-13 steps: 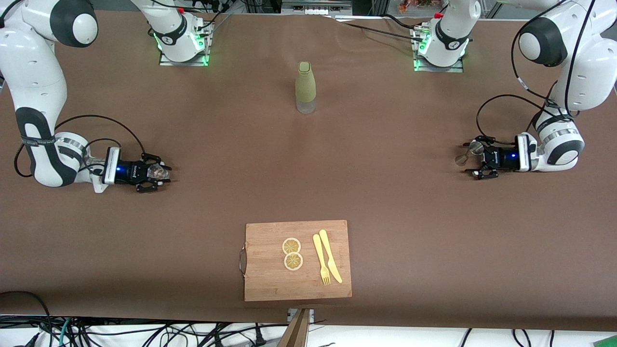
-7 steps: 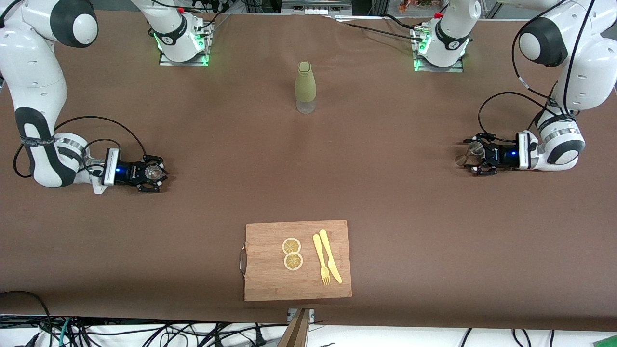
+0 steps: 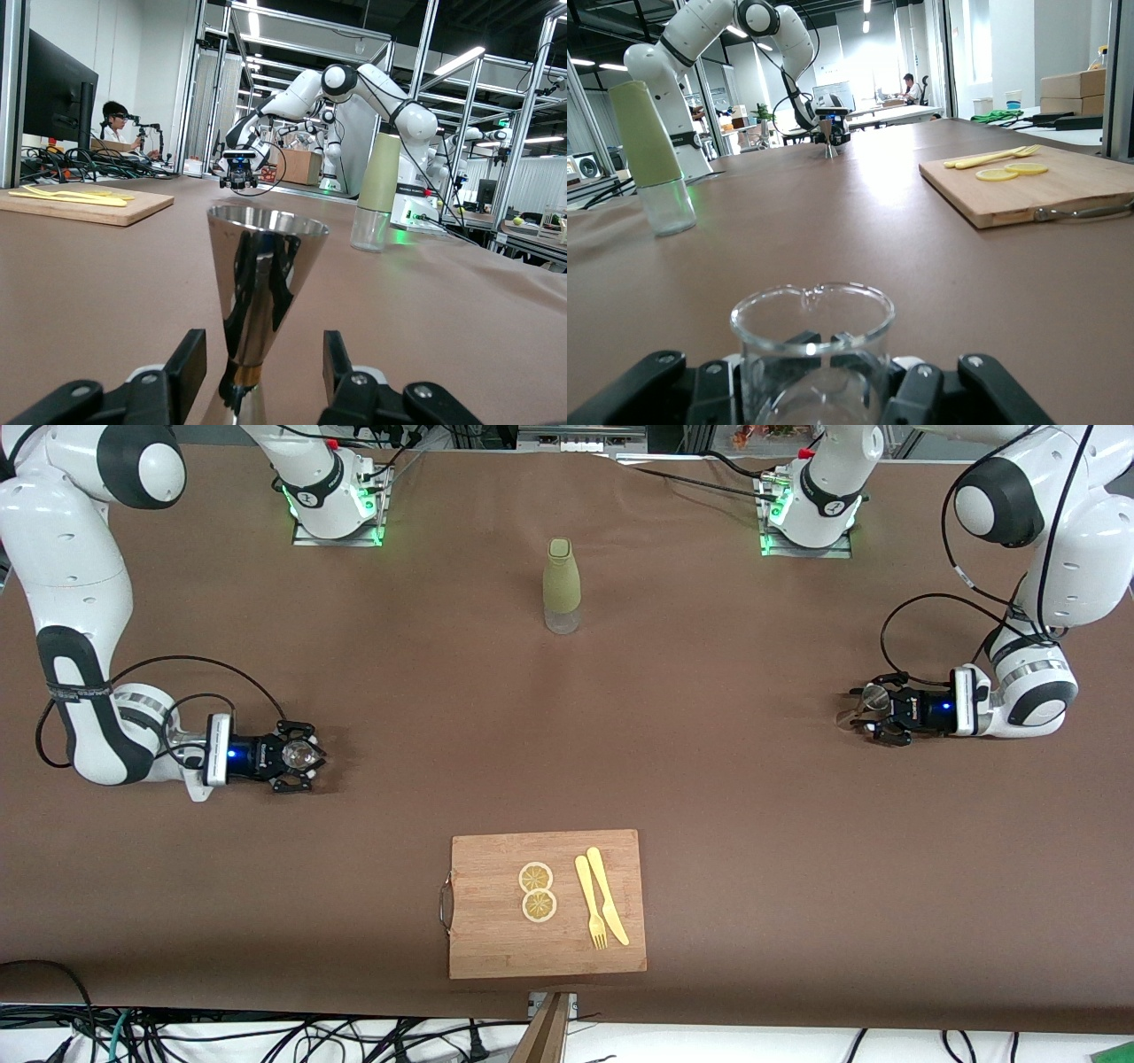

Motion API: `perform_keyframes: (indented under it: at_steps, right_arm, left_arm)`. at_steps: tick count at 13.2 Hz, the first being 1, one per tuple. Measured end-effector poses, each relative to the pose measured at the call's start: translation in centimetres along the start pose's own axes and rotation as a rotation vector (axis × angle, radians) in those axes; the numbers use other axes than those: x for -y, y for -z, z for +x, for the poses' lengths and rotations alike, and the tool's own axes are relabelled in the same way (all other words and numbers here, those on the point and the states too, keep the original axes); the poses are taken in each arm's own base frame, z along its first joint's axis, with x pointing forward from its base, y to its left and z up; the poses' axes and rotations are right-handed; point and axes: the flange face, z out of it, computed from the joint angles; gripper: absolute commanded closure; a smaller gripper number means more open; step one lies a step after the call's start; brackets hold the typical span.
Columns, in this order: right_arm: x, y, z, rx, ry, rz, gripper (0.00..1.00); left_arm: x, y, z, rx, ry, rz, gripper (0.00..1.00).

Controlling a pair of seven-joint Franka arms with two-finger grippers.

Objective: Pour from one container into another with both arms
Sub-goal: 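Grasp the beaker with the right gripper while the left gripper grasps the jigger, then lift the beaker and jigger, bringing both grippers together mid-table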

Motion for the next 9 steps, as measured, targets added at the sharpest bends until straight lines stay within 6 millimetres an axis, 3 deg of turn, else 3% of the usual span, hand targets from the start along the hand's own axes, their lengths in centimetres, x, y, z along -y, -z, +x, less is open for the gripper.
perform_keyframes:
  at_steps: [1,3,4,9]
  right_arm:
    - [-0.7,-1.0,1.0,-0.002,-0.008,0.012,0.88]
    - [-2.1,-3.0,2.9,0.003,-0.018,0.037,0.88]
    - [-2.6,-3.9,3.6,0.005,-0.024,0.049,0.88]
    - [-4.3,-5.9,6.6,-0.003,-0.059,0.068,0.88]
  left_arm:
    - [-0.1,0.2,0.0,0.003,0.001,0.003,0.51]
    - [-0.2,0.4,0.0,0.005,0.001,0.006,0.75]
    - [-0.2,0.4,0.0,0.005,-0.002,0.006,0.98]
    - [-0.3,0.2,-0.2,-0.008,-0.016,0.000,1.00]
